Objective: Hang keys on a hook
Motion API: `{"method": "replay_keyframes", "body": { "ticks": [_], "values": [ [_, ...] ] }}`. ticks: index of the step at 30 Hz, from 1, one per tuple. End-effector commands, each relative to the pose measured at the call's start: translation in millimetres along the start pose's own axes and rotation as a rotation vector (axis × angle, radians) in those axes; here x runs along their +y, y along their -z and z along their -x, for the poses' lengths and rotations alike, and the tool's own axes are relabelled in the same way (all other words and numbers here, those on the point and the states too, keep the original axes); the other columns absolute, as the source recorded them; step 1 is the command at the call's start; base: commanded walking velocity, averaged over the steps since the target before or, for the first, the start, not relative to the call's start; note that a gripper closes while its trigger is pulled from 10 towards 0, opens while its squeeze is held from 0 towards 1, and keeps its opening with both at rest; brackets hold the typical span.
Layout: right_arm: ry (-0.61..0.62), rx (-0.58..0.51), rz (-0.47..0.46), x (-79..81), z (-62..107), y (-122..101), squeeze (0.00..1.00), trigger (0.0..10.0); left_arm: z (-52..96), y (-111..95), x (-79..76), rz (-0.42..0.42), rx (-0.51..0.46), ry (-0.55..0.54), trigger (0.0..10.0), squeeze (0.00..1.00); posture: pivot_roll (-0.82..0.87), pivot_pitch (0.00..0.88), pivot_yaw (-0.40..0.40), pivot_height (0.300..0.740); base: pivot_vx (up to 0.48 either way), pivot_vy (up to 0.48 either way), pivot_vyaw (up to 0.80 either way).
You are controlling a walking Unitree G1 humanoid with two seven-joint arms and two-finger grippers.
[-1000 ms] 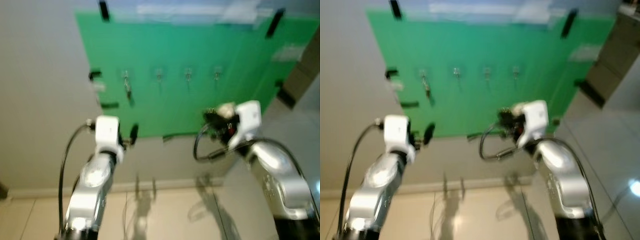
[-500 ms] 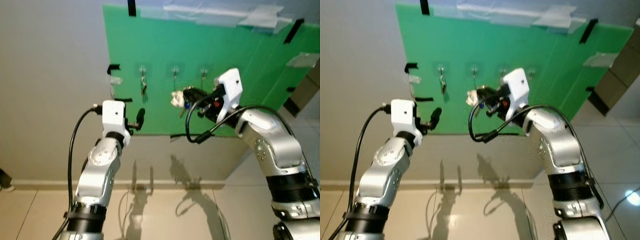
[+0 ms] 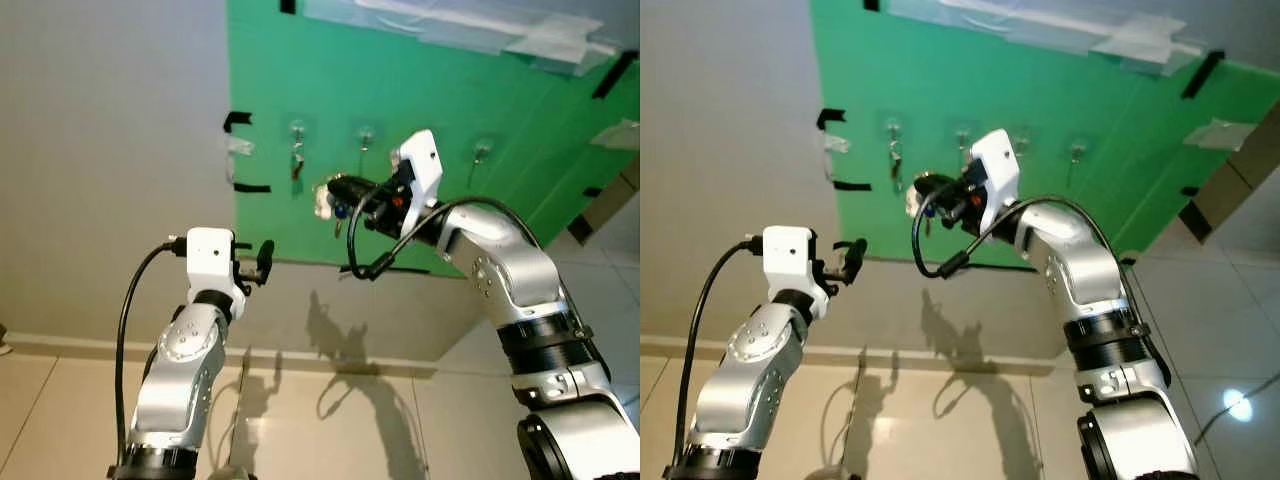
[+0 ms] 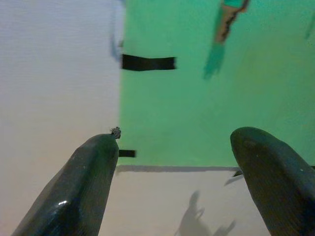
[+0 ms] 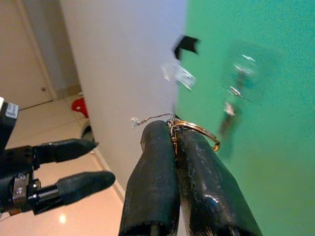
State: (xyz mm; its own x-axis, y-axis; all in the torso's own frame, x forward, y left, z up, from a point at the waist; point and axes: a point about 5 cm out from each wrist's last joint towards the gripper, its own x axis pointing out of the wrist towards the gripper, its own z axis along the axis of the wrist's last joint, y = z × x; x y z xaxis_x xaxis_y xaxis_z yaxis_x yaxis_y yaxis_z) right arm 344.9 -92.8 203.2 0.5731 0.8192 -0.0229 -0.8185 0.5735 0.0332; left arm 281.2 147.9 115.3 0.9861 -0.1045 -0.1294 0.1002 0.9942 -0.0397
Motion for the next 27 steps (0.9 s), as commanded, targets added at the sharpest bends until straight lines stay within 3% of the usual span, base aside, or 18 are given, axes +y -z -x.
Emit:
{"method": "replay_keyframes", "body": {
  "ticks": [1, 6, 11, 14, 15, 17, 18, 19, 20, 22, 25, 26, 27],
  "values": [
    [0.006, -0.009, 0.013, -4.8, 1.5, -3.0, 0.00, 0.0, 1.1, -3.6, -3.3, 0.003, -0.010, 0.004, 10.0, 0.00, 0.14, 0.000, -0.128, 0.740, 0.000, 0.000, 0.00],
    [-0.092, -0.092, -0.093, -2.9, 0.5, -15.8, 0.00, 0.0, 3.5, -5.7, -3.1, -0.020, -0.013, 0.007, 10.0, 0.00, 0.14, 0.000, -0.125, 0.740, 0.000, 0.000, 0.00],
    [-0.123, -0.052, -0.068, -11.1, 3.3, -13.5, 0.00, 0.0, 4.2, -5.3, -4.1, -0.022, -0.007, 0.015, 10.0, 0.00, 0.13, 0.000, -0.120, 0.740, 0.000, 0.000, 0.00],
    [-0.103, -0.043, -0.042, -20.2, 5.0, -16.1, 0.00, 0.0, 4.0, -5.3, -4.7, -0.021, -0.005, 0.017, 10.0, 0.00, 0.13, 0.000, -0.121, 0.740, 0.000, 0.000, 0.00],
    [-0.005, -0.097, -0.091, -35.9, 8.5, -21.8, 0.00, 0.0, 4.1, -4.9, -5.8, -0.018, -0.002, 0.018, 10.0, 0.00, 0.13, 0.000, -0.122, 0.740, 0.000, 0.000, 0.00],
    [0.032, -0.121, -0.119, -41.7, 10.0, -23.7, 0.00, 0.0, 4.2, -4.9, -6.3, -0.016, -0.001, 0.019, 10.0, 0.00, 0.13, 0.000, -0.122, 0.740, 0.000, 0.000, 0.00],
    [0.126, -0.264, -0.347, -57.5, 14.8, -33.3, 0.00, 0.0, 3.9, -4.9, -6.7, -0.013, 0.001, 0.019, 10.0, 0.00, 0.13, 0.000, -0.125, 0.740, 0.000, 0.000, 0.00],
    [0.150, -0.322, -0.444, -62.5, 16.9, -36.6, 0.00, 0.0, 3.4, -5.1, -6.6, -0.012, 0.001, 0.018, 10.0, 0.00, 0.13, 0.000, -0.126, 0.740, 0.000, 0.000, 0.00],
    [0.150, -0.322, -0.444, -62.5, 16.9, -36.6, 0.00, 0.0, 3.4, -5.1, -6.6, -0.012, 0.001, 0.018, 10.0, 0.00, 0.13, 0.000, -0.126, 0.740, 0.000, 0.000, 0.00],
    [0.190, -0.389, -0.549, -70.1, 20.9, -38.2, 0.00, 0.0, 2.2, -5.7, -6.4, -0.010, -0.001, 0.016, 10.0, 0.00, 0.14, 0.000, -0.126, 0.740, 0.000, 0.000, 0.00],
    [0.211, -0.343, -0.476, -69.8, 20.8, -34.5, 0.00, 0.0, 1.7, -5.9, -6.6, -0.010, -0.001, 0.015, 10.0, 0.00, 0.14, 0.000, -0.126, 0.740, 0.000, 0.000, 0.00],
    [0.218, -0.285, -0.391, -67.4, 19.0, -31.1, 0.00, 0.0, 1.3, -6.1, -6.7, -0.009, -0.001, 0.015, 10.0, 0.00, 0.13, 0.000, -0.126, 0.740, 0.000, 0.000, 0.00],
    [0.216, -0.188, -0.217, -61.6, 16.5, -28.3, 0.00, 0.0, 0.9, -6.4, -6.9, -0.009, -0.002, 0.015, 10.0, 0.00, 0.13, 0.000, -0.126, 0.740, 0.000, 0.000, 0.00]
  ]
}}
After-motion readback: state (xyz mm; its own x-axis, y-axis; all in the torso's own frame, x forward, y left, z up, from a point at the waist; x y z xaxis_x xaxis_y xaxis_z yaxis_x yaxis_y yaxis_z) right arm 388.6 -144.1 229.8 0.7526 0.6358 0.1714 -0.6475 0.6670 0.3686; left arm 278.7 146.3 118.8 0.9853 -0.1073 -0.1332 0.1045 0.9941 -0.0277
